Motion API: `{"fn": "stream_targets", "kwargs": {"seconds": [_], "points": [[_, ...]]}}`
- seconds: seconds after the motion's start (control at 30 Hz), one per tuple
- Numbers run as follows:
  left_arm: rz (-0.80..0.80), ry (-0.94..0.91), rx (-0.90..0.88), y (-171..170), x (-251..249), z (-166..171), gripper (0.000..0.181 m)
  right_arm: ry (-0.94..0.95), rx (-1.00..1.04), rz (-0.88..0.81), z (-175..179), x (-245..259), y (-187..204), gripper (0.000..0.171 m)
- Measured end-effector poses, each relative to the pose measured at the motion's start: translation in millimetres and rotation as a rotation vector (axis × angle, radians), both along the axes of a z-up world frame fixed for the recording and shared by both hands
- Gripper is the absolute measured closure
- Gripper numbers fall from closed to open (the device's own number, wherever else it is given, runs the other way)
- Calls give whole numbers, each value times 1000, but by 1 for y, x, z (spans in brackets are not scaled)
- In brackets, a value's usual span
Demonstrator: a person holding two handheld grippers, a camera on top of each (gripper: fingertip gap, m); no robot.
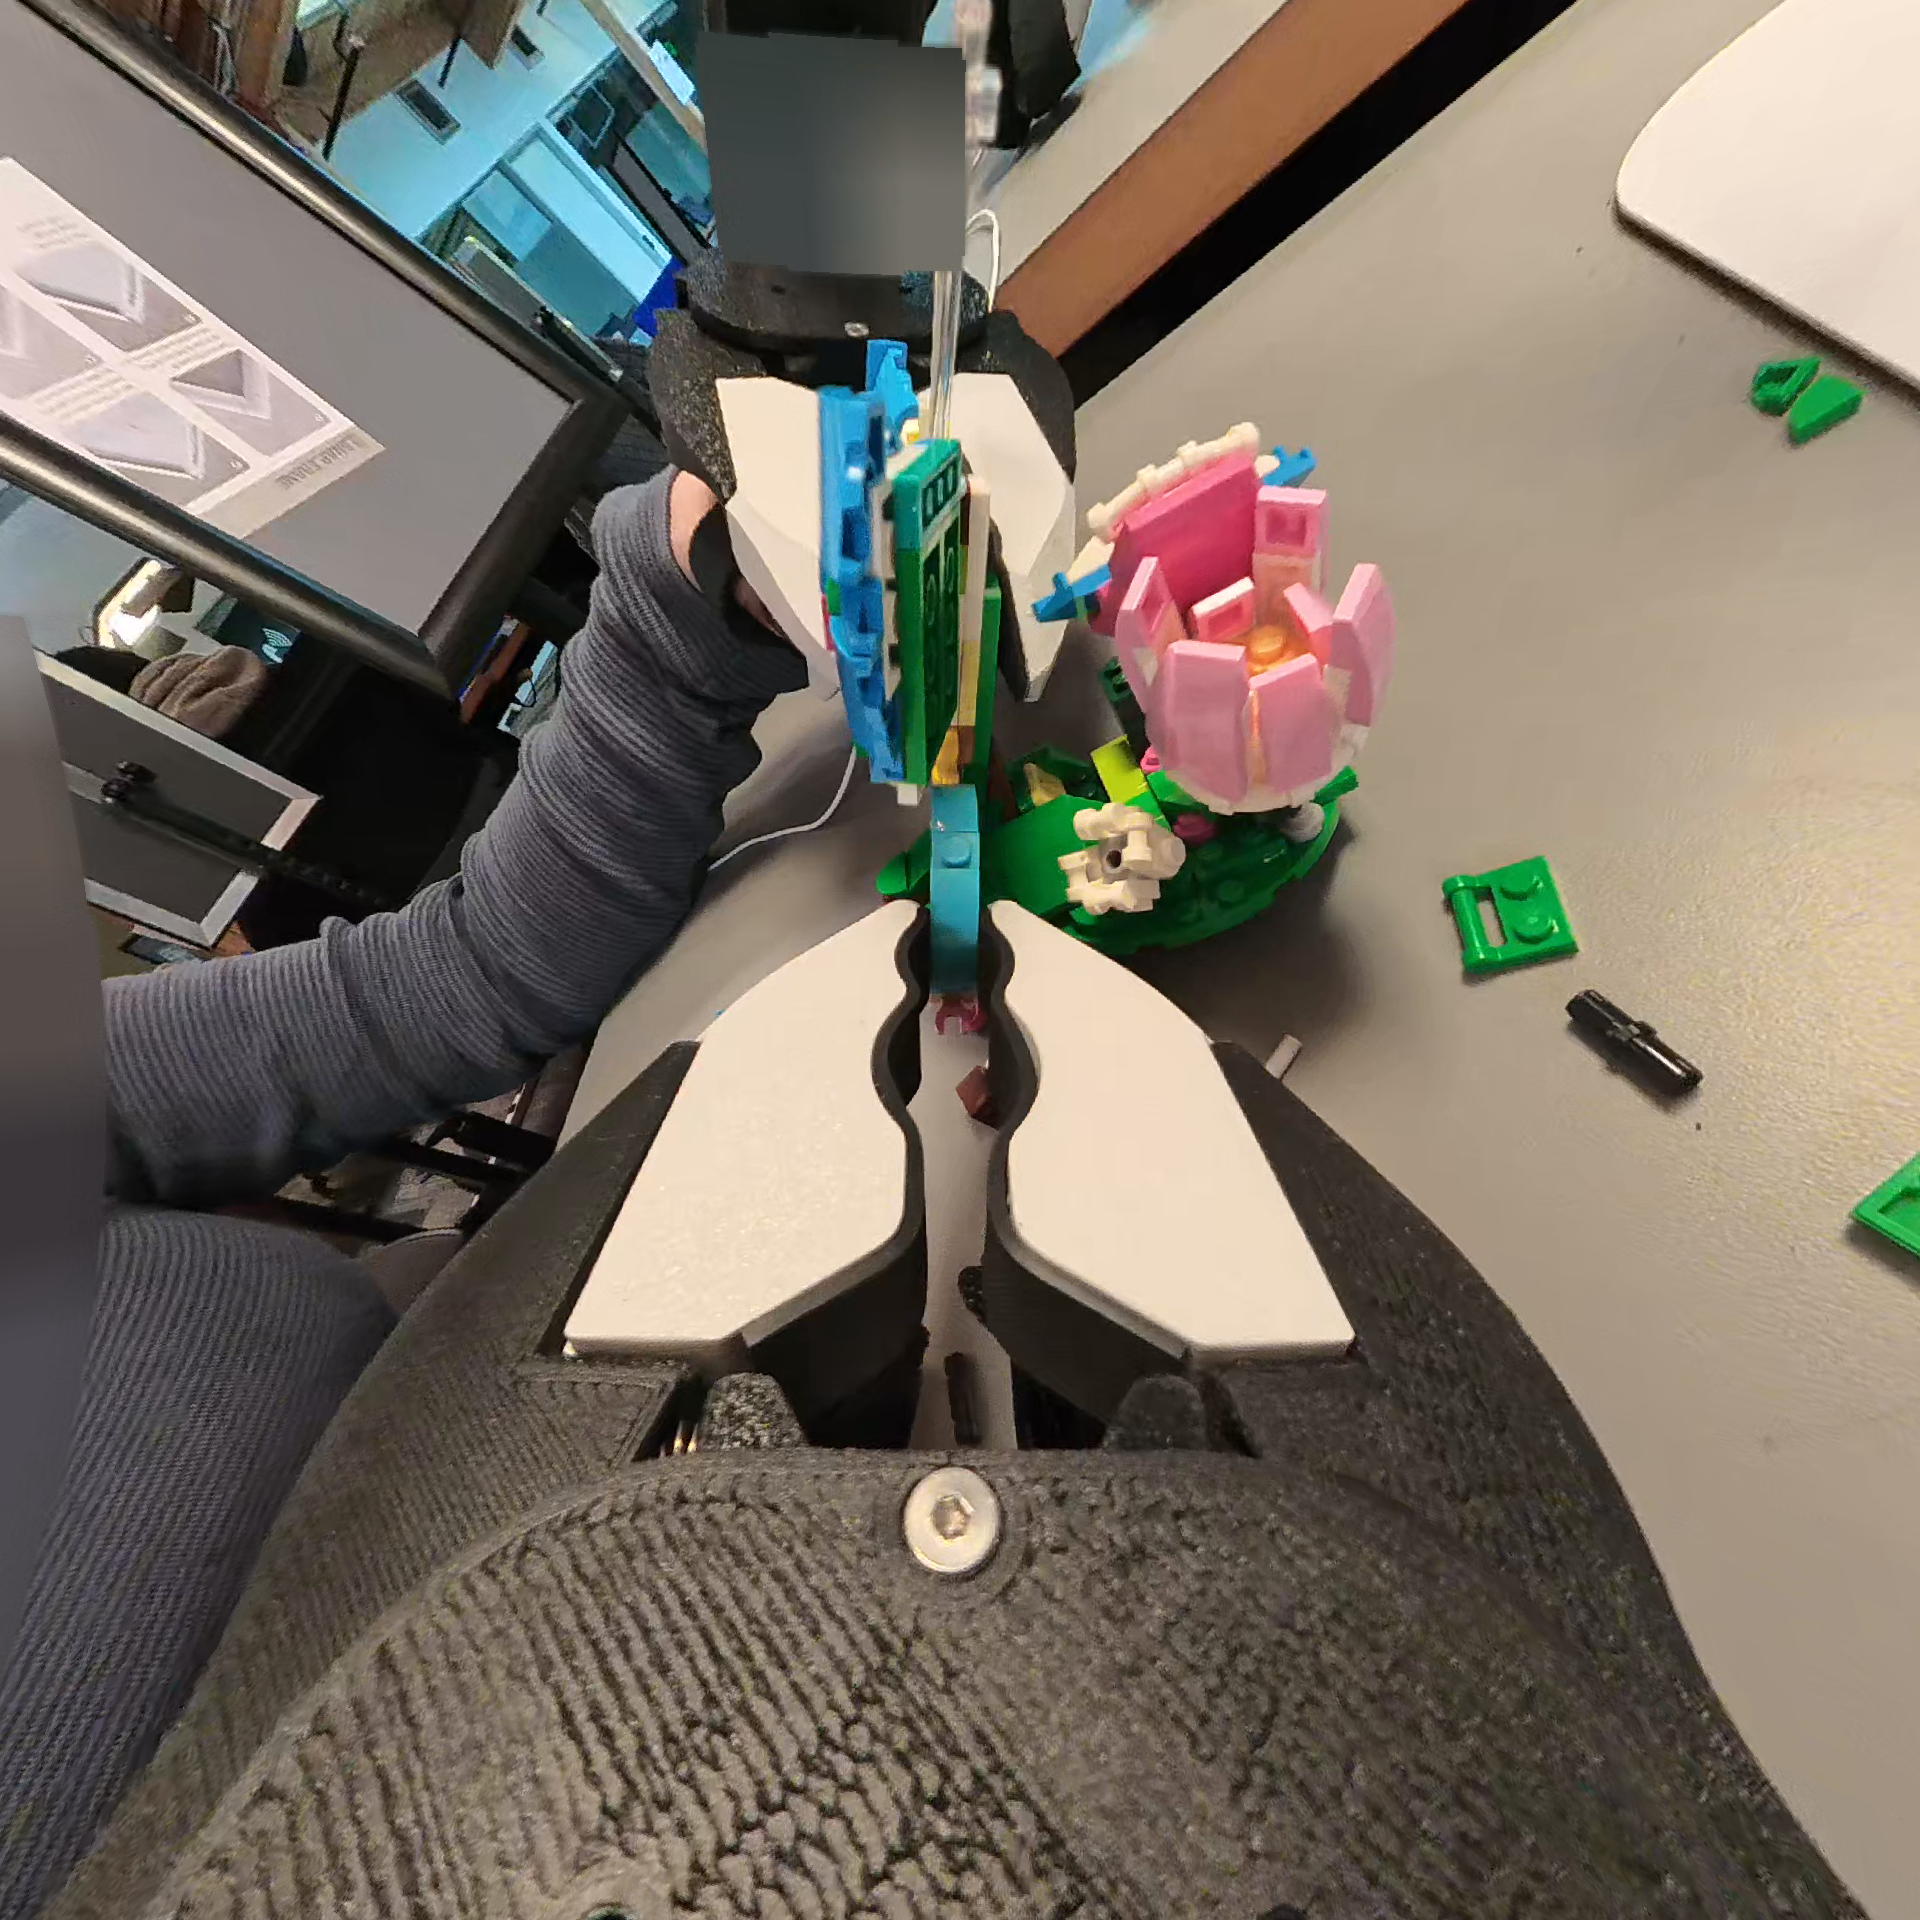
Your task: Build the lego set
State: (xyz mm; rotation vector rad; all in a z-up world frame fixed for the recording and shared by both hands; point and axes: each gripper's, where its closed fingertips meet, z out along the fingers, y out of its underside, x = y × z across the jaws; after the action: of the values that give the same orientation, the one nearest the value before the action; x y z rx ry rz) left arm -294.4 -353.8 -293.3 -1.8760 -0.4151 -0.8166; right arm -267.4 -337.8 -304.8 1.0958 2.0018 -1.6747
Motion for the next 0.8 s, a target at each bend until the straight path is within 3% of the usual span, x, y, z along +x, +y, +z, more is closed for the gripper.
{"fn": "stream_targets", "kwargs": {"seconds": [0.8], "points": [[5,3,-4,1,-1,0,160,2,-12,-1,-1,-1,0,165]]}}
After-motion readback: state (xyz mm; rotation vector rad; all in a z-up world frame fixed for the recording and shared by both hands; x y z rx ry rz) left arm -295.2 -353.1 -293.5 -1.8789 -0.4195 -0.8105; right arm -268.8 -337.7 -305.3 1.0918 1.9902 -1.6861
